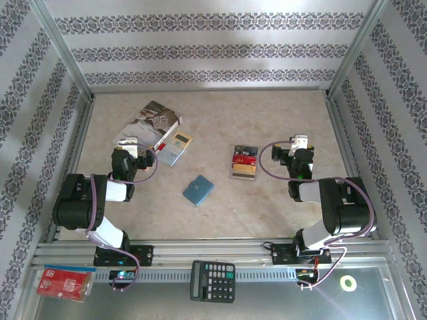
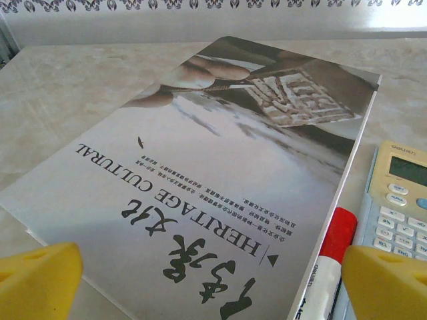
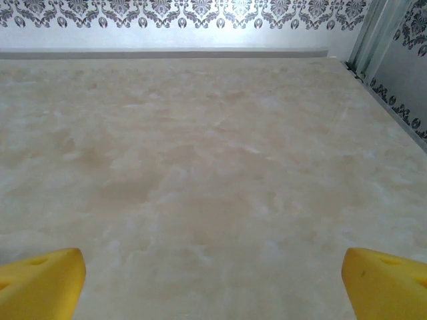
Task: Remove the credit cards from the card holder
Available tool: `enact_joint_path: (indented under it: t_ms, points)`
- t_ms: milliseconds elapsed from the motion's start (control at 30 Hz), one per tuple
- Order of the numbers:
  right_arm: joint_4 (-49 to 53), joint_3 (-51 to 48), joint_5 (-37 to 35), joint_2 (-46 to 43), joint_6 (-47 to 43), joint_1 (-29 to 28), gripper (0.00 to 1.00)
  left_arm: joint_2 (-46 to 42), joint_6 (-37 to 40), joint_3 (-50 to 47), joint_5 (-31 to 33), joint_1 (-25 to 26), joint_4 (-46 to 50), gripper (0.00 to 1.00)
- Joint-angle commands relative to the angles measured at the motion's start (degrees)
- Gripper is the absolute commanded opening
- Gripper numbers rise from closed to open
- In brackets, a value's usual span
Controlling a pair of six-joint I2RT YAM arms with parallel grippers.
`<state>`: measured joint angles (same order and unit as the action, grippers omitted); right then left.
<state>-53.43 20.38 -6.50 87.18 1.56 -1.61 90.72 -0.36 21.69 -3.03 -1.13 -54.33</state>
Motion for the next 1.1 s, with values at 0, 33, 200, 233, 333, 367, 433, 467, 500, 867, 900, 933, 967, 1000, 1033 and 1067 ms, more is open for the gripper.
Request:
enact_joint_path:
  t_ms: [0, 33, 200, 233, 333, 367, 433, 467, 500, 867, 900, 933, 967, 1000, 1033, 1067]
  points:
    - [-1.6, 0.8, 1.0, 0.4, 0.9, 0.2, 0.98, 0.5, 0.4, 0.9, -0.5, 0.2, 0.9, 1.00]
    - [-1.6, 0.8, 1.0, 0.5, 0.9, 0.2, 0.98, 0.5, 0.4, 0.9, -0.4, 0.1, 1.0, 1.00]
    - [-1.6, 0.7, 1.0, 0.4, 0.9, 0.2, 0.98, 0.5, 0.5, 0.9, -0.5, 0.2, 0.9, 1.00]
    - [-1.7, 0.7, 1.0, 0.4, 0.9, 0.2, 0.98, 0.6, 0.4, 0.9, -0.5, 0.2, 0.8, 1.00]
    - [-1.6, 0.8, 1.0, 0.5, 1.0, 0.2, 0.98, 0.5, 0.4, 0.9, -0.5, 0.2, 0.8, 1.00]
    - [-1.6, 0.8, 1.0, 0.5, 1.0, 0.2, 0.98, 0.5, 0.4, 0.9, -0.6, 0.1, 0.8, 1.00]
    - [-1.6, 0.8, 1.0, 0.5, 1.0, 0.2, 0.98, 0.5, 0.4, 0.8, -0.5, 0.1, 0.8, 1.00]
    - [-1.6, 0.8, 1.0, 0.5, 1.0, 0.2, 0.98, 0.5, 0.2, 0.8, -0.2, 0.2, 0.7, 1.00]
    - [-1.6, 0.8, 1.0, 0.6, 1.0, 0.2, 0.98, 0.4, 0.1, 0.7, 0.3, 0.2, 0.4, 1.00]
    - [-1.5, 0.9, 1.1, 0.5, 1.0, 0.2, 0.98, 0.5, -0.2, 0.5, 1.1, 0.2, 0.0, 1.00]
    - [-1.6, 0.8, 1.0, 0.5, 1.0, 0.2, 0.98, 0.5, -0.3, 0.4, 1.0, 0.2, 0.0, 1.00]
    - [-1.6, 0.7, 0.9, 0.4, 1.0, 0.2, 0.98, 0.5, -0.3, 0.5, 1.0, 0.2, -0.1, 1.00]
    - [-1.7, 0.6, 0.7, 0.3, 1.0, 0.2, 0.98, 0.5, -0.3, 0.5, 1.1, 0.2, 0.0, 1.00]
    - [-1.7, 0.6, -0.3, 0.2, 1.3, 0.2, 0.98, 0.5, -0.2, 0.4, 1.3, 0.2, 0.0, 1.00]
    - [-1.7, 0.5, -1.2, -0.1, 1.7, 0.1, 0.98, 0.5, -0.3, 0.4, 1.3, 0.2, -0.2, 1.00]
    - [-1.3, 0.4, -2.1, -0.9, 1.8, 0.1, 0.98, 0.5, -0.3, 0.3, 1.6, 0.1, -0.3, 1.00]
